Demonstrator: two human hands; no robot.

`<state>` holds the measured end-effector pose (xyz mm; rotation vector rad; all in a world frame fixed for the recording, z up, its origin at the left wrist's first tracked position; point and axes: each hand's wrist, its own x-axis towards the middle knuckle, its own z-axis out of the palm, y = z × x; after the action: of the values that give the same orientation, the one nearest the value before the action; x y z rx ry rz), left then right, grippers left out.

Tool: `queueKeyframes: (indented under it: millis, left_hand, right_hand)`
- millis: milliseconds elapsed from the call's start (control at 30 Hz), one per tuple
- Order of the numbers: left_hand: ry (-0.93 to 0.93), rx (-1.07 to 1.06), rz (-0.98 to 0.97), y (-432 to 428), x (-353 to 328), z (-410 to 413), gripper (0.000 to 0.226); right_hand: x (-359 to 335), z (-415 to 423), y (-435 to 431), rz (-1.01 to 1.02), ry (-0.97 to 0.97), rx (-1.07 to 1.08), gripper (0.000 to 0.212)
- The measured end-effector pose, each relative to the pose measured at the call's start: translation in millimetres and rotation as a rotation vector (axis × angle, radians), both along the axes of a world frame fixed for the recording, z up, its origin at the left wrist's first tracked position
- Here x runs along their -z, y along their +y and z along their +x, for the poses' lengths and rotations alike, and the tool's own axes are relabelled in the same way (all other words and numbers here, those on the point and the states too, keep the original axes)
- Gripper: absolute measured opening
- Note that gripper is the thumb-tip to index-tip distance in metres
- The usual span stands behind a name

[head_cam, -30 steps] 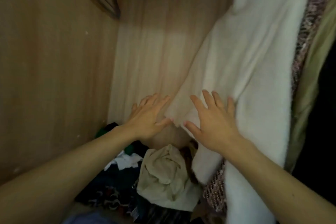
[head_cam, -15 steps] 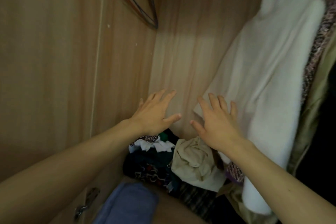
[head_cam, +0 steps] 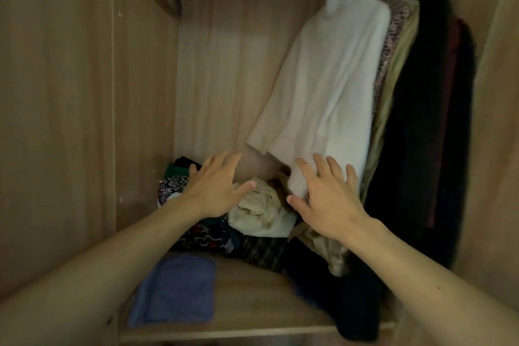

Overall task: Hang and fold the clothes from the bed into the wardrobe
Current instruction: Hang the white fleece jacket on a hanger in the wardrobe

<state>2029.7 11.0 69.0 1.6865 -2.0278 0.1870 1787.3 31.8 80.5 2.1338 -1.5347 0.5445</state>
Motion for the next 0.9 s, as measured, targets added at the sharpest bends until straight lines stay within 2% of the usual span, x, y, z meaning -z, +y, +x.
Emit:
queueKeyframes:
  millis: [233, 567, 667, 900]
  left_hand:
    - [-0.051, 0.035, -0.103, 61.1, -11.8, -48.7, 0.079]
    - [-0.150, -0.062, -0.037, 153.7, 20.1, -128.6, 0.077]
    - [-0.191, -0.058, 0.010, 177.1, 32.3, -146.4, 0.077]
    - [-0.231, 0.072, -0.072, 216.1, 32.0, -177.9, 0.071]
  right_hand:
    - [-4.2, -42.6, 53.5, -0.008, -0.032, -0.008, 0.078]
    - [32.3, -112.2, 112.2, 0.056, -0.095, -0.116, 0.075]
    - [48.8, -130.2, 133.1, 0.119, -0.094, -0.091, 0.074]
    - [48.4, -185.3, 197.1, 0.148, -0.152, 0.049, 0.079]
